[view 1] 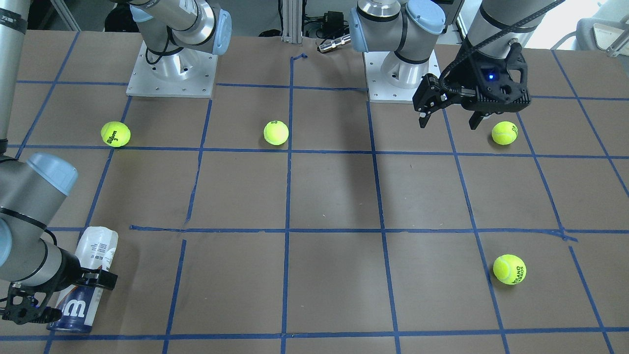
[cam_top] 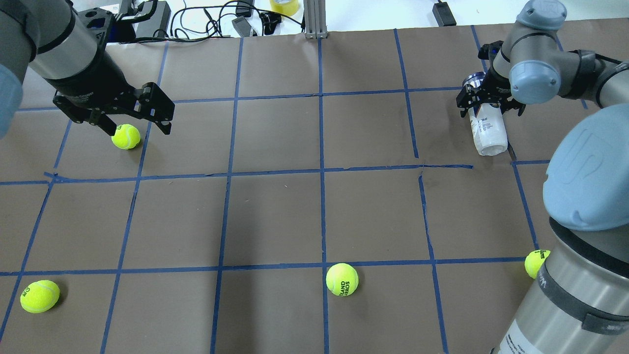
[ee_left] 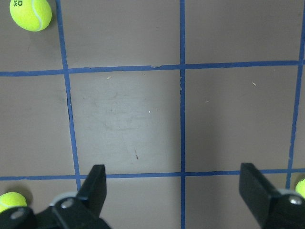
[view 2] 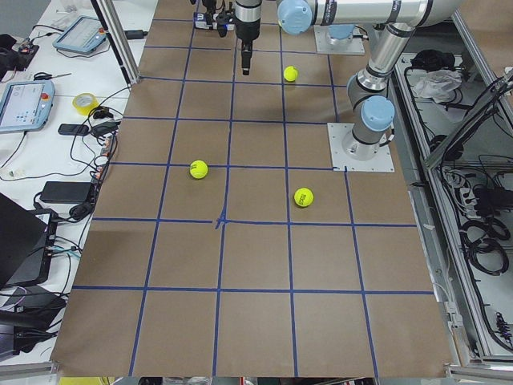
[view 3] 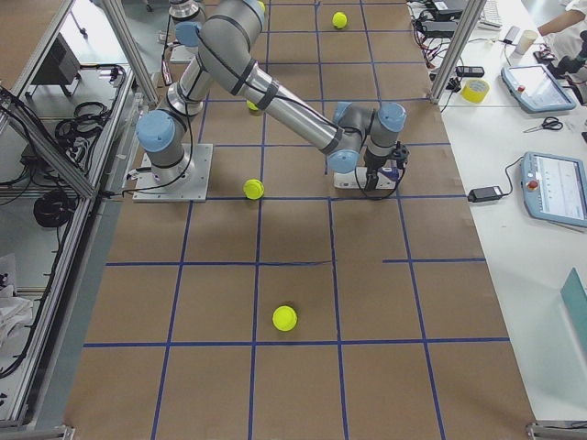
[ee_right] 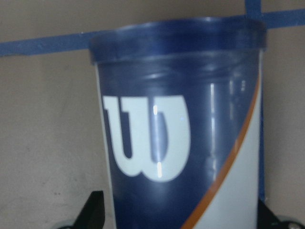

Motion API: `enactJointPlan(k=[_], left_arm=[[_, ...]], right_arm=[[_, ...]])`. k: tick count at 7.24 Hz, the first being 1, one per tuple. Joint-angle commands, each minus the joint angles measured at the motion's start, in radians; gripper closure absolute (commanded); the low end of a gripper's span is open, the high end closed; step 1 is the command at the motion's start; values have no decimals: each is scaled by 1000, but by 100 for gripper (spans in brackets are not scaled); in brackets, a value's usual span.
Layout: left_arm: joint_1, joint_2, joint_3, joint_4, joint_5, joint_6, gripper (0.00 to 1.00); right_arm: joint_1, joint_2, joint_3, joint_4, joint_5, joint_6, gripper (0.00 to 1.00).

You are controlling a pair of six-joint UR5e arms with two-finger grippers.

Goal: Lift up tennis ball bucket
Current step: 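Close the right gripper on the top of the can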

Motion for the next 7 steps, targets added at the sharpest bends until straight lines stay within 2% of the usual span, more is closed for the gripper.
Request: enactJointPlan(k=[1, 4, 5, 7], left_arm=[[0, 1, -4, 1, 0, 1, 0], [-1, -2, -4, 4, 0, -1, 0], [-1, 0, -4, 2, 2, 1, 0], [-1, 0, -4, 1, 2, 1, 0]], right_arm=[[-1, 7, 0, -2, -2, -2, 0], [0, 15, 0, 3, -3, 0, 0], [-1, 15, -2, 4, -3, 0, 6], [-1, 13, -5, 6, -9, 0, 31]])
